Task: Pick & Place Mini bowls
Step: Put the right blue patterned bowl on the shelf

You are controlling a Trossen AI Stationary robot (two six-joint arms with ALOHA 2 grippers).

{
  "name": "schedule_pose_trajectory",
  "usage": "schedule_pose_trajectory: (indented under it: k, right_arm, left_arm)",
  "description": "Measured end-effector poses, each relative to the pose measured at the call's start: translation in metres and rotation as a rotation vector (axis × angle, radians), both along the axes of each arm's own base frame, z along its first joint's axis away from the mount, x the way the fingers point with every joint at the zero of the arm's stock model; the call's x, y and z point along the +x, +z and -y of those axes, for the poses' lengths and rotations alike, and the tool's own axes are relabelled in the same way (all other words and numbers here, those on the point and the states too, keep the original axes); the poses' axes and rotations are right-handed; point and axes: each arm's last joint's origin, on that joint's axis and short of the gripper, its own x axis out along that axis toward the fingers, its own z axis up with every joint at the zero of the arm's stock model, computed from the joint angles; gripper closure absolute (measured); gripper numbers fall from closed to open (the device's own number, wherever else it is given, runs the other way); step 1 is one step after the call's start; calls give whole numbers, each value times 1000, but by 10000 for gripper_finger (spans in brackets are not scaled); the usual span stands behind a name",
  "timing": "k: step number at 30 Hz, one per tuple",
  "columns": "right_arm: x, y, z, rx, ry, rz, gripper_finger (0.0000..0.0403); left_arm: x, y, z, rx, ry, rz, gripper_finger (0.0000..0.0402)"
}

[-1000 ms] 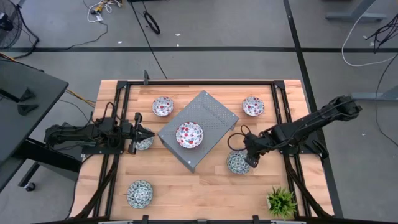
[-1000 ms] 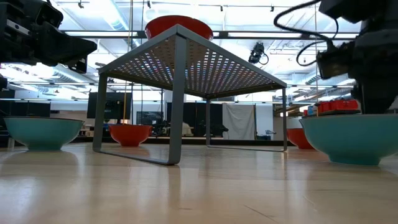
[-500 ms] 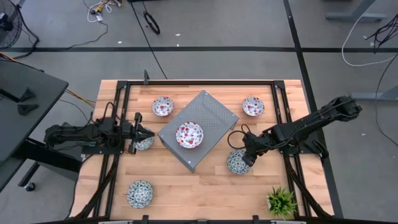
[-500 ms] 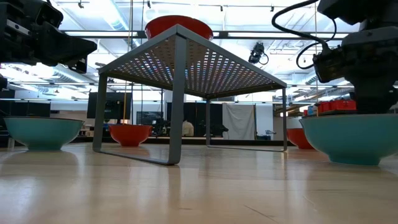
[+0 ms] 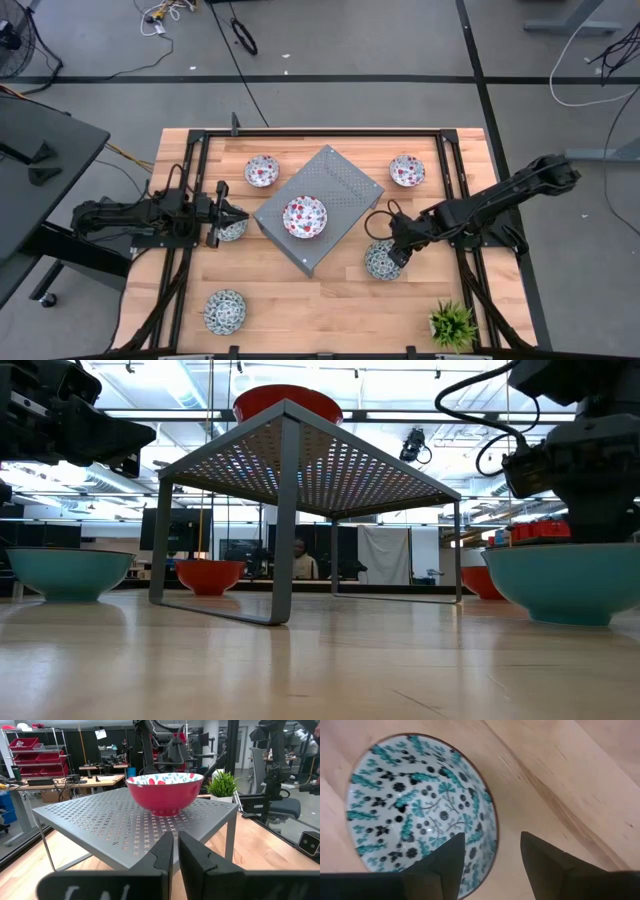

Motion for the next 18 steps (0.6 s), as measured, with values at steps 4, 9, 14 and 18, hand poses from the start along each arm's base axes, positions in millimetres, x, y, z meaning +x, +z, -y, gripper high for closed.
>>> schedule_pose_trajectory:
  k: [4,9,14,18]
  right_arm:
    - [1,-2,0,-4,0,-9,209]
    - [1,-2,0,-3,-6,-13,212]
    - [1,-2,0,-3,-8,-14,240]
    - [1,-2,0,-3,-8,-14,269]
  left_arm:
    - [0,0,0,0,0,0,372]
    - [0,0,0,0,0,0,372]
    - [0,0,0,0,0,0,372]
    - [0,0,0,0,0,0,372]
